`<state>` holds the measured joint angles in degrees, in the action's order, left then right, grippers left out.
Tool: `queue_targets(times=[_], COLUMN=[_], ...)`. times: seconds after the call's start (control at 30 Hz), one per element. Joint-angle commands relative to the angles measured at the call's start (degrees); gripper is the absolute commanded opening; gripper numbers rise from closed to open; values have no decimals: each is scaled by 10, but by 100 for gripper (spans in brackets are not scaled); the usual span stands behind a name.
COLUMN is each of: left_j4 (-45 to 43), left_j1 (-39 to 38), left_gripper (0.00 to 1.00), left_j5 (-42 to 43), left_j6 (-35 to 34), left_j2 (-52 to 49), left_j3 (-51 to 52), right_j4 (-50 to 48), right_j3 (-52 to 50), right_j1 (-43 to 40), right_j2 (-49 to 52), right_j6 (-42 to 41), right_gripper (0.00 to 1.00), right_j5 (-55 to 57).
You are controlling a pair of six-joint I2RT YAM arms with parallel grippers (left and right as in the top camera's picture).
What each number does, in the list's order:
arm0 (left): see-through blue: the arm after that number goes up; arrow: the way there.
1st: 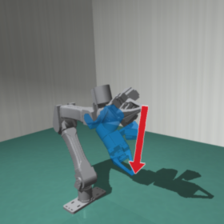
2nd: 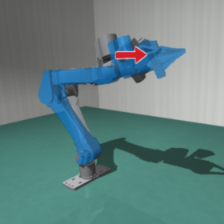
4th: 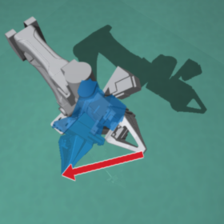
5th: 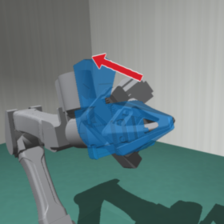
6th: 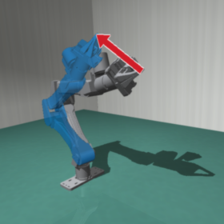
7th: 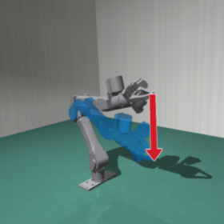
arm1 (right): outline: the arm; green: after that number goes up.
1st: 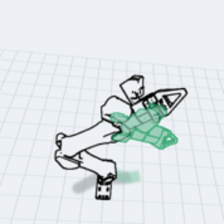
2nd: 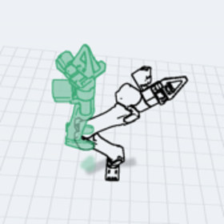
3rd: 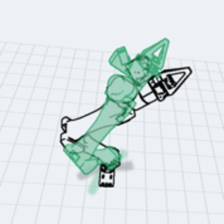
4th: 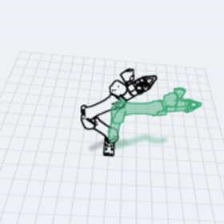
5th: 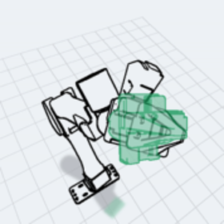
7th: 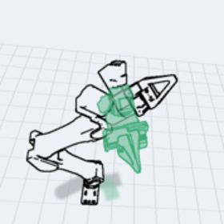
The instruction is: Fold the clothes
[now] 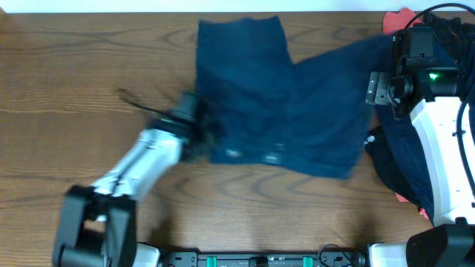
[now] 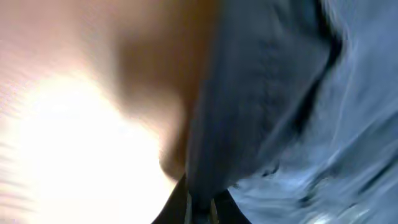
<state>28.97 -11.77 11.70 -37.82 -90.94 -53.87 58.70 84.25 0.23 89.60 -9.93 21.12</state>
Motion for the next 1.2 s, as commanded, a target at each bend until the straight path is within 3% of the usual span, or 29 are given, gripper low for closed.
queue_targets(times=[0.0,0.07,0.1,0.2,0.37,0.5,0.77,1.0,1.17], left_j4=[5,6,7,51,207,248,131,-58,-77], left_j1=[133,184,205,228,193,118,-83,-255,-327], left_gripper=[15,83,98,98,98,98,99,90,78], left_j5=[-33,51,103,192,192,192,192,182,97], left_j6=[76,76,76,76,87,85,-70,-216,-291], left_j2=[20,19,19,19,18,18,17,5,-4], left_j3=[-71,-96,-103,-103,-99,-80,0,57,59], right_j4=[2,2,1,1,10,11,19,20,26], right_j3=[3,3,3,3,3,3,3,3,3], right_j1=[-2,-2,-2,-2,-2,-2,-2,-2,-2], right_j2=[-3,-2,-2,-2,-1,9,55,71,71], right_j6=[-7,-7,-7,-7,17,25,25,25,25], right_gripper=[94,94,95,96,86,84,88,89,89], right_j5=[3,-6,-10,-29,-108,-141,-141,-141,-141])
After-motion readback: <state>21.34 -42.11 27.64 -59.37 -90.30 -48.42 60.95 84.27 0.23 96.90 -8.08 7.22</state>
